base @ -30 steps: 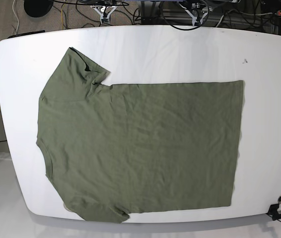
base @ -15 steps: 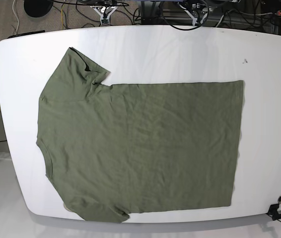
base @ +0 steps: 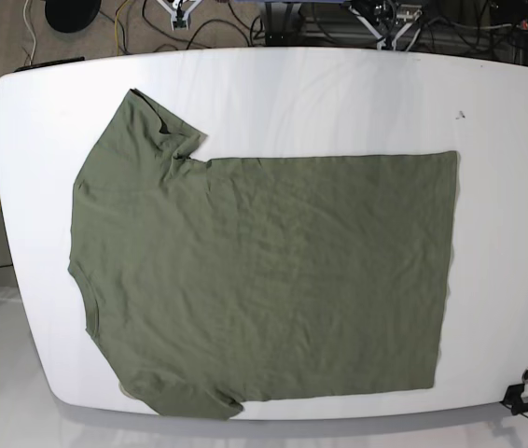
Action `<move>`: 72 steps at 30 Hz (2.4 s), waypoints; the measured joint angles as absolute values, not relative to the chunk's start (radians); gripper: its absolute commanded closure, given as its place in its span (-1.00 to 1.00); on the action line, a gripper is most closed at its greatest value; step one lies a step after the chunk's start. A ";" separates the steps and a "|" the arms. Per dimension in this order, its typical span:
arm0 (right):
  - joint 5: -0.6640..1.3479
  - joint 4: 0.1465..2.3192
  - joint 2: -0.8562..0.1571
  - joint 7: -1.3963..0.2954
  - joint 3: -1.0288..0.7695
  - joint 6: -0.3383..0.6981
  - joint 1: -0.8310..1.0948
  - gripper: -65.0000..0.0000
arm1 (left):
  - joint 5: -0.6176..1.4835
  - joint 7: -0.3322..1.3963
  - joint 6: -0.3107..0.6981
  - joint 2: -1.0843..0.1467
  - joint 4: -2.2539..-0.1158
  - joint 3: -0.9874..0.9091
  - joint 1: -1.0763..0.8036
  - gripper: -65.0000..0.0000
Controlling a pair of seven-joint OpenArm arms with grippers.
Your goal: Fold the T-shirt properly
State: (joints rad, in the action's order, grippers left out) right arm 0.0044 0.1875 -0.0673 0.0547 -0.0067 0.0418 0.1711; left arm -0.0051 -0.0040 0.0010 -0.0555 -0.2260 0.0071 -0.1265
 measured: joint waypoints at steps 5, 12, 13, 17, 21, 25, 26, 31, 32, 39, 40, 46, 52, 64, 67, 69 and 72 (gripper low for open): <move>0.007 0.306 -0.137 0.048 -0.002 0.045 0.310 1.00 | -0.002 -0.031 0.001 -0.110 -0.414 0.016 -0.287 1.00; 0.007 0.445 -0.166 0.048 0.000 0.053 0.423 1.00 | 0.009 -0.046 0.009 -0.134 -0.604 -0.020 -0.419 1.00; 0.004 0.467 -0.174 0.059 -0.002 0.052 0.443 1.00 | 0.012 -0.082 0.013 -0.137 -0.618 -0.027 -0.441 1.00; 0.007 0.572 -0.189 0.043 -0.003 0.053 0.511 1.00 | 0.012 -0.079 0.021 -0.136 -0.687 -0.036 -0.503 1.00; 0.003 0.710 -0.220 0.052 0.001 0.044 0.589 1.00 | 0.015 -0.094 0.048 -0.158 -0.827 -0.030 -0.574 1.00; 0.001 0.855 -0.229 0.031 -0.003 0.046 0.671 1.00 | 0.014 -0.068 0.046 -0.177 -0.949 -0.031 -0.659 1.00; -0.001 0.884 -0.233 0.048 -0.004 0.049 0.690 1.00 | 0.015 -0.080 0.045 -0.184 -0.995 -0.031 -0.683 1.00; -0.004 1.054 -0.243 0.009 -0.013 0.046 0.777 1.00 | 0.013 -0.032 0.042 -0.220 -1.201 -0.048 -0.809 1.00; -0.001 1.100 -0.244 0.049 -0.014 0.046 0.809 1.00 | 0.013 -0.084 0.053 -0.227 -1.265 -0.051 -0.848 1.00; 0.014 1.314 -0.247 -0.068 -0.046 0.064 0.908 0.96 | -0.004 0.000 0.065 -0.256 -1.552 -0.063 -0.991 1.00; 0.012 1.370 -0.244 -0.088 -0.071 0.072 0.954 0.97 | -0.005 -0.003 0.057 -0.262 -1.633 -0.066 -1.041 1.00; 0.030 1.708 -0.261 -0.146 -0.231 0.075 1.029 0.94 | -0.012 -0.038 0.064 -0.312 -1.856 -0.059 -1.153 1.00; 0.069 1.873 -0.265 -0.212 -0.342 0.087 1.004 0.92 | -0.018 -0.027 0.061 -0.344 -1.946 -0.052 -1.143 1.00; 0.375 1.946 -0.261 -0.416 -0.633 0.155 0.775 0.42 | -0.001 -0.038 0.135 -0.318 -2.049 -0.120 -1.010 0.38; 0.375 1.937 -0.272 -0.472 -0.674 0.148 0.709 0.40 | 0.020 -0.020 0.158 -0.310 -2.069 -0.138 -0.968 0.39; 0.375 1.938 -0.264 -0.465 -0.662 0.163 0.701 0.39 | 0.002 -0.038 0.162 -0.310 -2.073 -0.135 -0.970 0.39; 0.374 1.926 -0.247 -0.599 -0.650 0.234 0.633 0.37 | 0.003 -0.009 0.175 -0.308 -2.094 -0.146 -0.932 0.39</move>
